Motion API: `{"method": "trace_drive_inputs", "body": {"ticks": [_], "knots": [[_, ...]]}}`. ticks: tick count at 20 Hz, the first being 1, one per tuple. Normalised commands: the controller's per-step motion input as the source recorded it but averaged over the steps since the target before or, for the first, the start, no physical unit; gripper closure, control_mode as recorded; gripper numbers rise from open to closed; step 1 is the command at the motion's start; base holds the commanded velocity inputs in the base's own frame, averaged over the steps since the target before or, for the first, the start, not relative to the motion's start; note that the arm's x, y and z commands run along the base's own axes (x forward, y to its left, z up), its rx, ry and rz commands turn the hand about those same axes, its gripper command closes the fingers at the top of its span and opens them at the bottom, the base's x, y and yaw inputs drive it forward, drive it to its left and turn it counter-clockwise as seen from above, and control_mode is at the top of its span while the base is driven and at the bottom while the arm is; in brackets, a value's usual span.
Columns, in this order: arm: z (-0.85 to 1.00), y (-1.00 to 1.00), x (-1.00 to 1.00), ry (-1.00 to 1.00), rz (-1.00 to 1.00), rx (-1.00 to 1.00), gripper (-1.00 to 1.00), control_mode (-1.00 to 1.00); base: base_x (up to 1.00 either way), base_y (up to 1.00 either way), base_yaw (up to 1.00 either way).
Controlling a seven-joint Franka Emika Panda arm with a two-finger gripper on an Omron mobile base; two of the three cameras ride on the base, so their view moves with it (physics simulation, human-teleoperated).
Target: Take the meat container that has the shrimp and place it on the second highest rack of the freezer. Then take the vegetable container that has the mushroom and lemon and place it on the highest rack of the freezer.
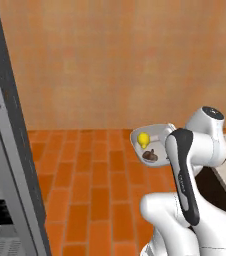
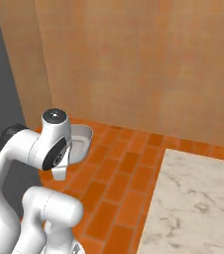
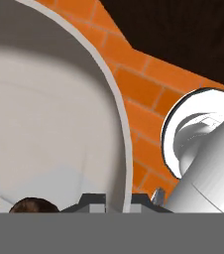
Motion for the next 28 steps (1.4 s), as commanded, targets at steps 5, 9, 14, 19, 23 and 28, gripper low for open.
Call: {"method": "trace_drive_inputs", "body": {"ticks": [5,9,14,19,23,28], "knots": [[0.0,0.0,0.0,0.0,0.0,0.0,1.0,1.0,1.0,-0.47,0.27],[0.0,0.0,0.0,0.0,0.0,0.0,1.0,1.0,0.99,-0.41,0.3],[0.0,0.0,0.0,0.0,0.0,0.0,1.0,1.0,0.8,-0.22,0.58],[0.0,0.0,0.0,0.0,0.0,0.0,1.0,1.0,0.77,-0.15,0.79],[0.0,0.0,0.0,0.0,0.0,0.0,1.0,1.0,0.72,-0.27,0.74],[0.0,0.0,0.0,0.0,0.0,0.0,1.0,1.0,0.61,-0.55,0.65]]}}
